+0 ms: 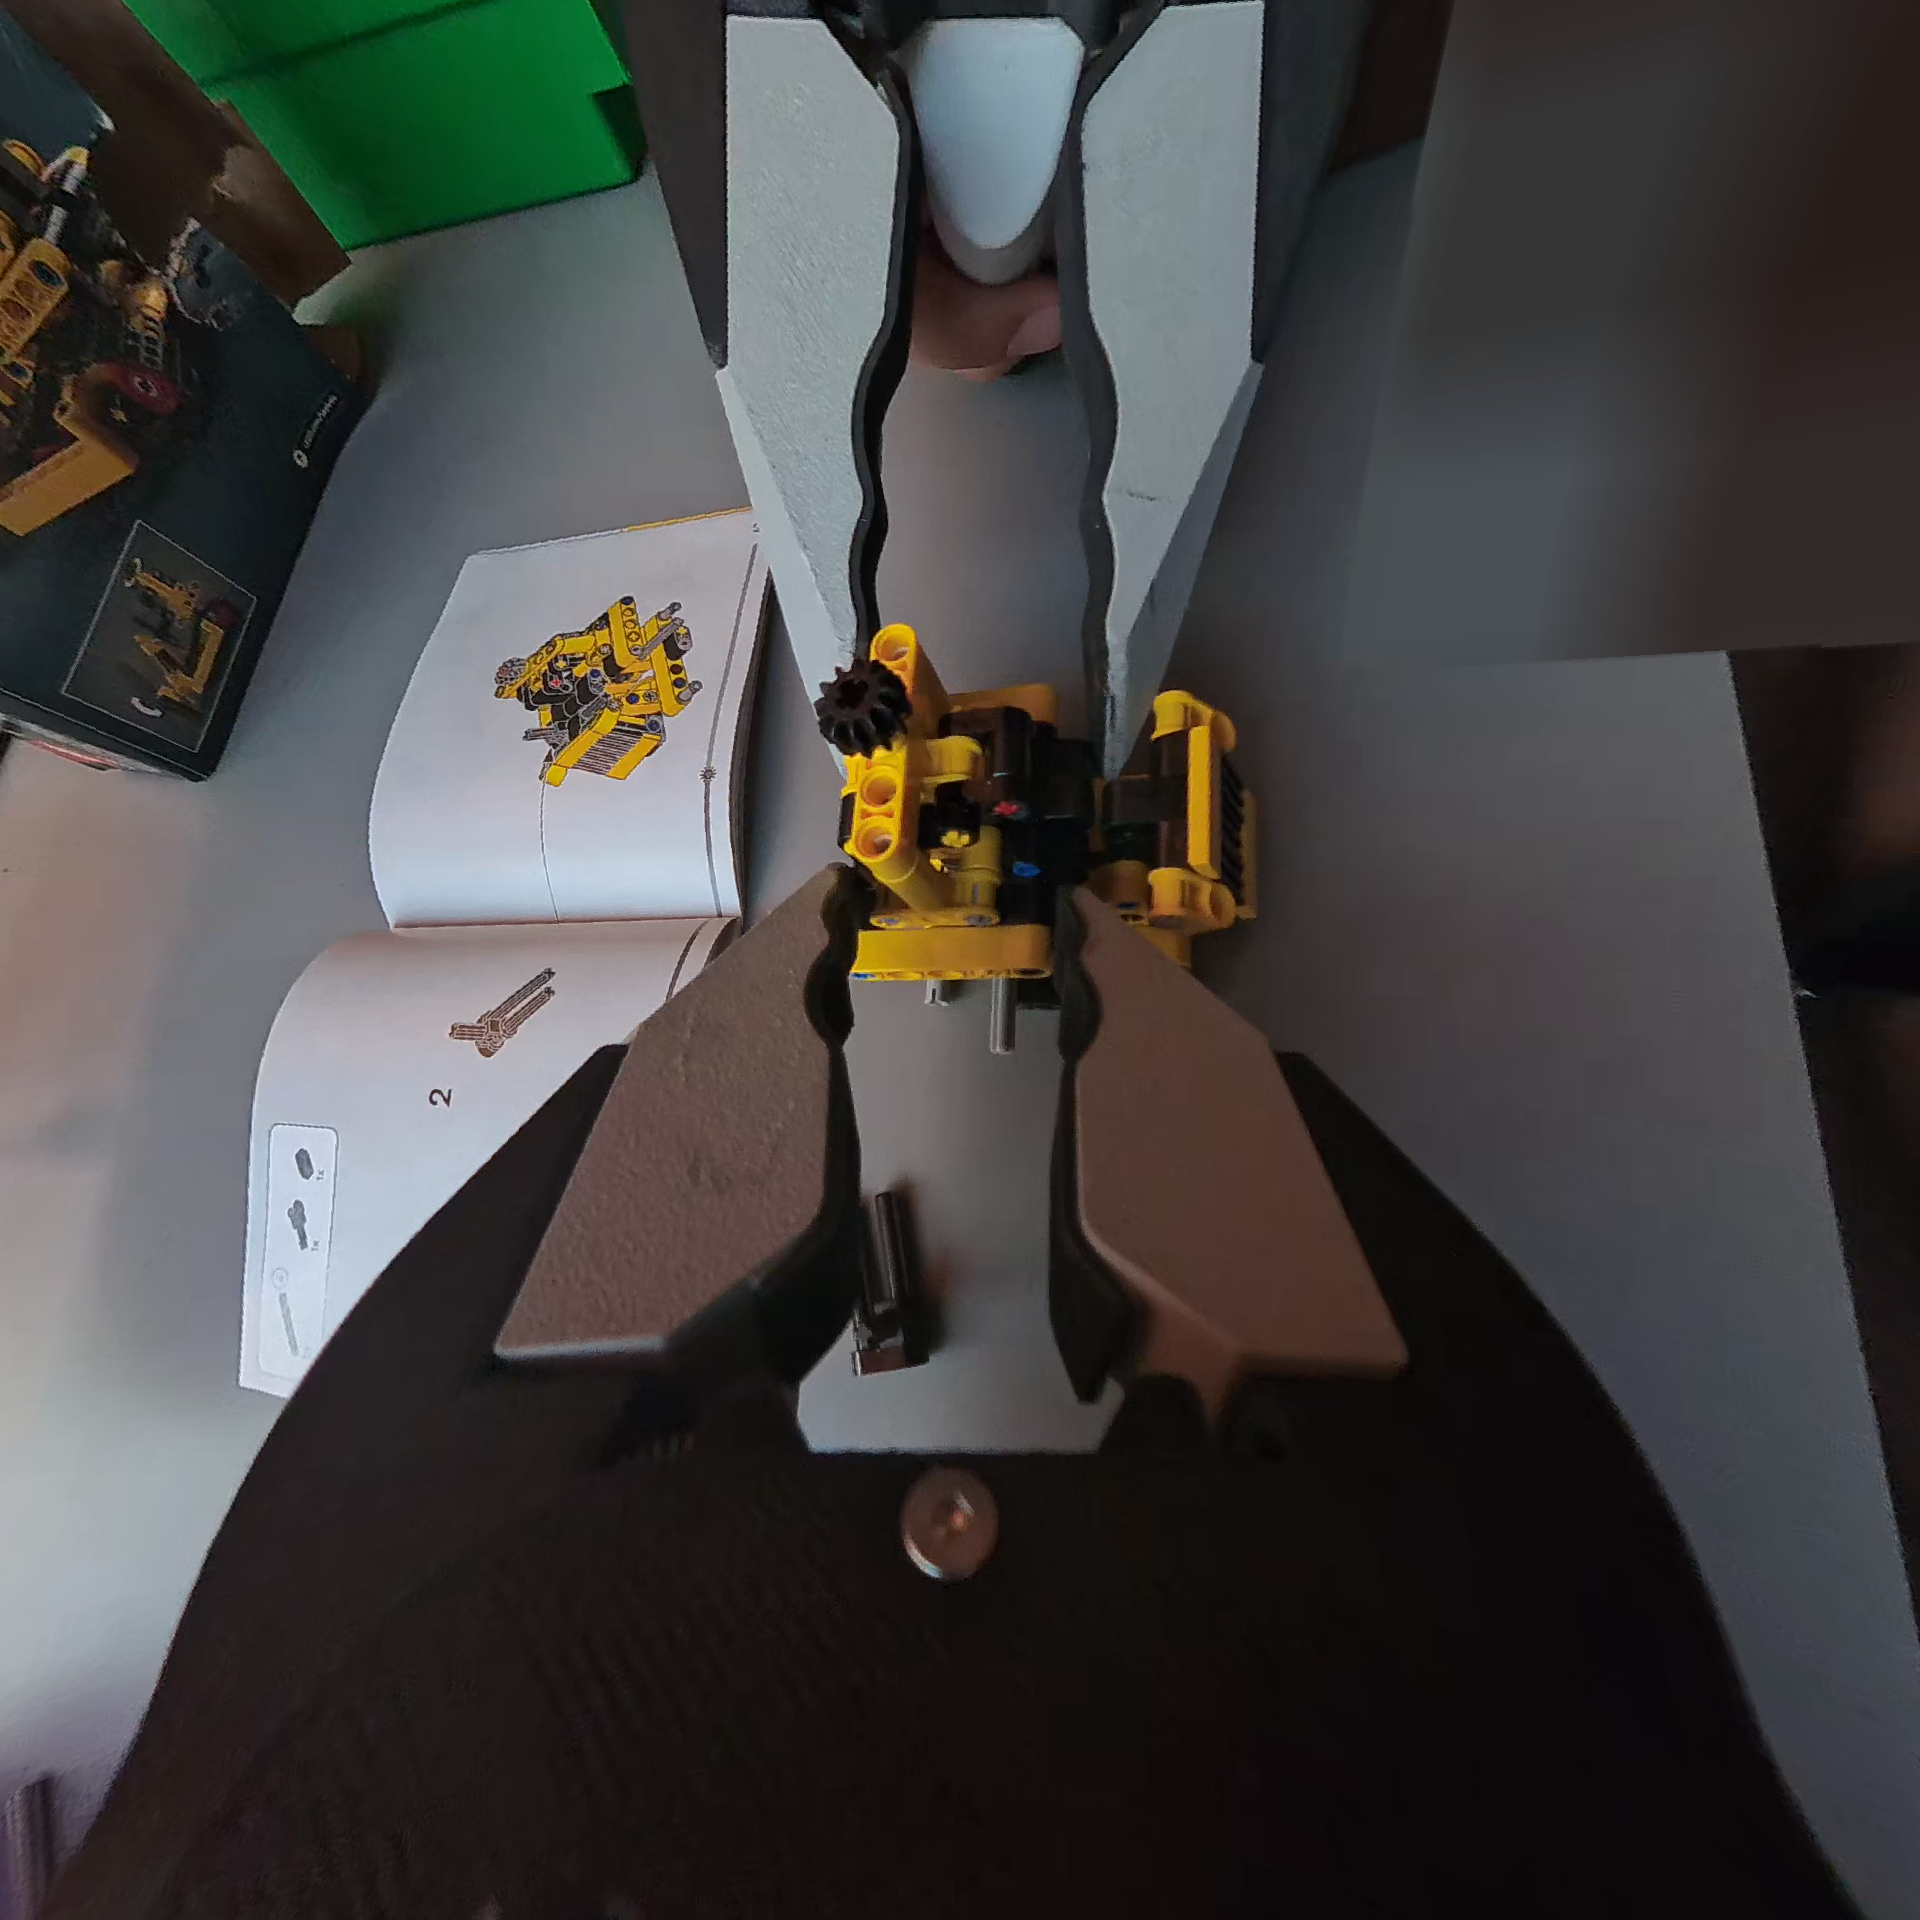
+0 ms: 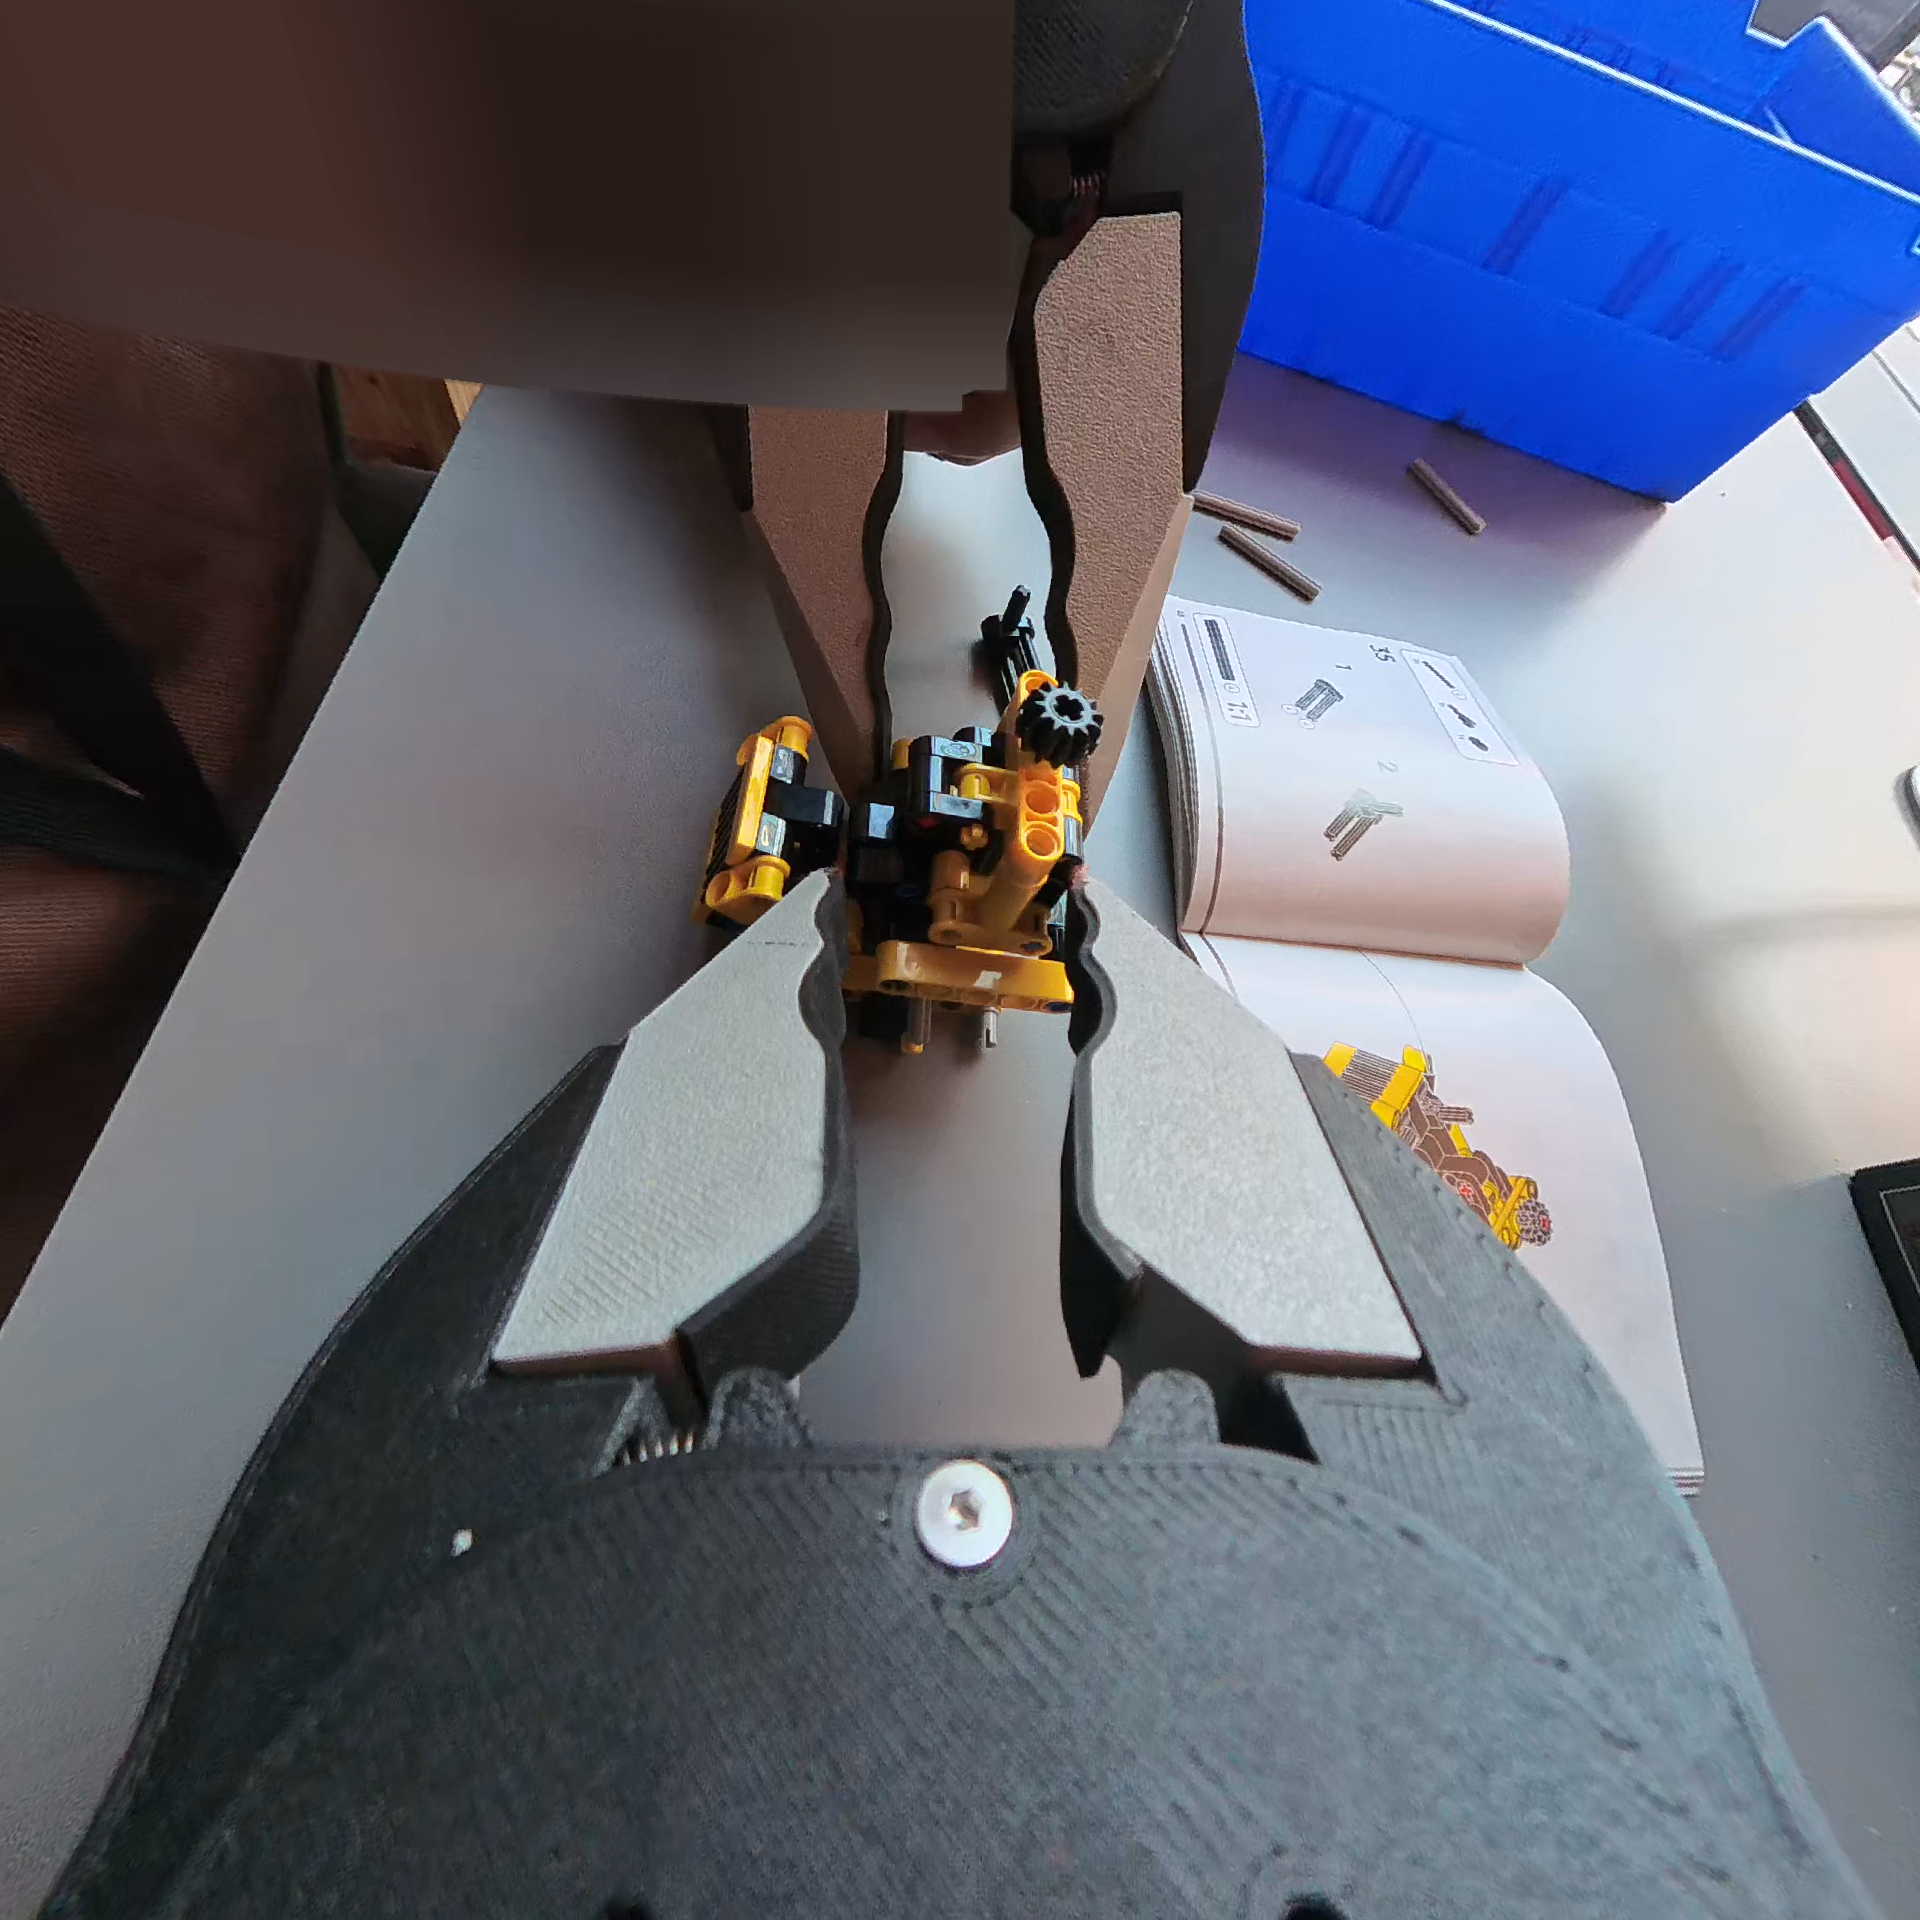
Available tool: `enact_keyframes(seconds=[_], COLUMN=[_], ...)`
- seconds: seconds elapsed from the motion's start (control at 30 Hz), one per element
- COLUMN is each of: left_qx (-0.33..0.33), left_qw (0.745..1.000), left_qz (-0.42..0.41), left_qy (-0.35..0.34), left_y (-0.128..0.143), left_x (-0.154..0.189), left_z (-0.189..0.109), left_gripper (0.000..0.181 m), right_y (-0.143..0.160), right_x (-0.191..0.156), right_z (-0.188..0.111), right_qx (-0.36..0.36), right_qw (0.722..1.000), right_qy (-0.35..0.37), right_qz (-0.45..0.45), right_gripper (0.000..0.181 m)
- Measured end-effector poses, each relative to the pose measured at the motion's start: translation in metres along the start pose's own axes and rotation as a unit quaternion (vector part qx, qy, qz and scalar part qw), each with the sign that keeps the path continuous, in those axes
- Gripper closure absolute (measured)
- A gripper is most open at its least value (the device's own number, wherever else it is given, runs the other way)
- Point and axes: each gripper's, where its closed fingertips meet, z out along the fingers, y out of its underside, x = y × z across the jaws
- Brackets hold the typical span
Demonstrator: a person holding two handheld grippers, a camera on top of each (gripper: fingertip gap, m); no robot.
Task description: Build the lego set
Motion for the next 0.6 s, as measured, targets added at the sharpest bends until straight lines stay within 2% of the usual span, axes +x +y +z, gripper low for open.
enact_keyframes(seconds=[0.17,0.6], left_qx=[-0.003,0.012], left_qw=[0.998,0.995], left_qz=[0.049,0.079], left_qy=[-0.029,-0.054], left_y=[-0.0006,-0.0028], left_x=[0.0008,-0.0022], left_z=[0.0004,0.0006], left_gripper=[0.146,0.144], right_y=[0.001,0.0028], right_x=[-0.0013,0.0008], right_z=[0.0007,0.0003], right_qx=[-0.003,-0.006], right_qw=[1.0,0.999], right_qy=[-0.014,-0.02], right_qz=[0.014,0.035], right_gripper=[0.143,0.144])
